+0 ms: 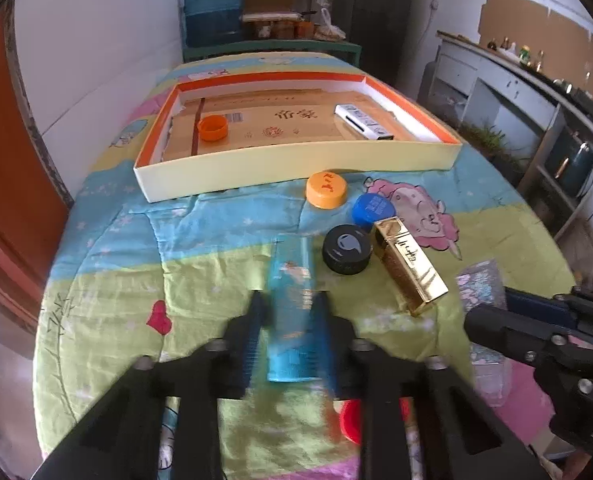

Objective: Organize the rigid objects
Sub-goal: 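Grasp the clear glitter tube with the right gripper while the left gripper grasps the blue lighter, then carry the glitter tube with the right gripper while the left carries the blue lighter into the box lid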

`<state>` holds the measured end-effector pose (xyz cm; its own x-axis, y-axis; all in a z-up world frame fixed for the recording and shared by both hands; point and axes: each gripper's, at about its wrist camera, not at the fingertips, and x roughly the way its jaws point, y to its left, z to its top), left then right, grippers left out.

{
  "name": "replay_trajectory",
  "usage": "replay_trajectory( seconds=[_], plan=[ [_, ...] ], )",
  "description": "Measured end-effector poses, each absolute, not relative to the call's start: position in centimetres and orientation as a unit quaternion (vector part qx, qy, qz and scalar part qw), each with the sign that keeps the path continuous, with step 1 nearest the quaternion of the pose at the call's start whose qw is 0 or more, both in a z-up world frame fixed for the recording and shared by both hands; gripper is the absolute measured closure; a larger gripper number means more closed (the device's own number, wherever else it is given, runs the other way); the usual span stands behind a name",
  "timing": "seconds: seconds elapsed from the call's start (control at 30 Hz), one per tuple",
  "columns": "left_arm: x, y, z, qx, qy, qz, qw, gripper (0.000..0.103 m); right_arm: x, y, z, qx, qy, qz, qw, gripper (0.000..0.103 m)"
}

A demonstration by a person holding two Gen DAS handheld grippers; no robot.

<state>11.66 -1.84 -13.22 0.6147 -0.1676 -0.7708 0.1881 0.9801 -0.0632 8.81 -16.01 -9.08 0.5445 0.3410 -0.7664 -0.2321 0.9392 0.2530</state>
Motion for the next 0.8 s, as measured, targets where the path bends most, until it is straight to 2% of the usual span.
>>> replay_trajectory(
  seconds=[0.33,0.8],
  plan=[
    [11.1,-0.7,-12.7,-0.03,0.42,-0.112,0.9,0.081,8.7,-16.1,-8.7,0.065,0.443,0.165,0.879,0.083],
    [10.4,-0.7,-8.9,-0.03,0.381,-0.11,0.917,0.081,8.9,-16.1,-7.1,0.061,0.426,0.171,0.886,0.083]
  ],
)
